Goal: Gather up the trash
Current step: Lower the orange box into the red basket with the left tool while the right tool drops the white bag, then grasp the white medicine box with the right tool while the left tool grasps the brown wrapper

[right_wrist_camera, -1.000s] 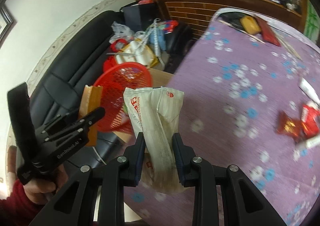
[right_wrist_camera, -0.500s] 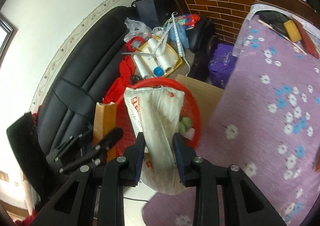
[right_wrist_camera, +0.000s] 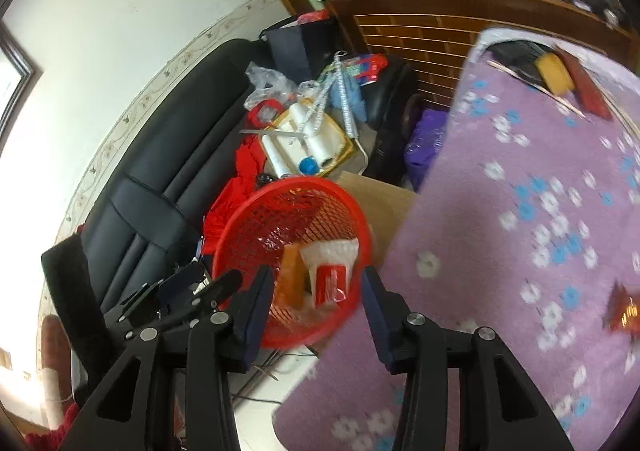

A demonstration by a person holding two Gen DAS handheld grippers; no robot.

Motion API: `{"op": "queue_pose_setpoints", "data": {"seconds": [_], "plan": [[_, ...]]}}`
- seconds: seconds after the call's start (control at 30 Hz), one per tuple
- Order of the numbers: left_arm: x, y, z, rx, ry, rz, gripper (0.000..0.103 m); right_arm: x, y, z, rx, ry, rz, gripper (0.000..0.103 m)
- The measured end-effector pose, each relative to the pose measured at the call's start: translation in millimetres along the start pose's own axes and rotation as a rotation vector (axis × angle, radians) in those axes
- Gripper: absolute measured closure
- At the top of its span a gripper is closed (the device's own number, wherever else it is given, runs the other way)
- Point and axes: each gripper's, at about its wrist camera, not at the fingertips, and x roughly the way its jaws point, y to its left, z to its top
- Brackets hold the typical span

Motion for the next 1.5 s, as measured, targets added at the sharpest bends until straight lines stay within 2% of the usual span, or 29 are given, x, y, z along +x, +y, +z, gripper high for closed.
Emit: {"op": "queue_pose_setpoints", "data": {"seconds": [0.27, 0.5, 0.6, 0.77, 0.87, 1.03, 1.07, 1.1, 1.23, 1.33, 1.5], "plan": [[4.7, -76.4, -27.8, 0.131, 0.059, -0.077, 0.040, -38.7, -66.9, -60.8, 0.132, 0.012, -0.081, 0.054], [3.6, -147.3, -54.0, 0.248, 0.096, -0.154, 0.040, -86.8, -146.8, -99.2, 0.328, -0.020, -0.173, 0.054], [0.6, -173.1, -65.4, 0.292, 0.103, -0.181, 0.040, -110.5, -185.5, -102.9, 0.443, -0.057, -0.231, 0.047], [-6.7, -195.9, -78.9, 0.347, 0.103, -0.194, 0.040, -137.9, -263.9, -94.1, 0.650, -0.107, -0.306, 0.045], [-11.5, -202.6, -83.2, 0.371, 0.096, -0.187, 0.040, -138.8, -301.7, -81.8, 0.751, -0.121, -0.305, 0.045], [-17.2, -211.9, -86.0, 0.418, 0.080, -0.177, 0.040, -121.3, -338.9, -65.6, 0.807, -0.094, -0.344, 0.045], [-18.3, -215.8, -86.6, 0.435, 0.075, -0.179, 0.040, -116.6, -342.5, -65.1, 0.813, -0.075, -0.348, 0.047], [-18.8, -219.1, -86.7, 0.445, 0.072, -0.184, 0.040, -113.3, -345.0, -66.1, 0.820, -0.063, -0.355, 0.061], [-16.1, -236.3, -82.9, 0.481, 0.064, -0.211, 0.035, -115.4, -346.7, -77.9, 0.799, -0.051, -0.344, 0.081], [-8.4, -260.8, -74.3, 0.518, 0.065, -0.253, 0.034, -133.2, -341.6, -95.7, 0.767, -0.064, -0.332, 0.089], [18.4, -314.0, -57.7, 0.605, 0.071, -0.318, 0.031, -178.2, -326.9, -134.7, 0.724, -0.111, -0.293, 0.089]]}}
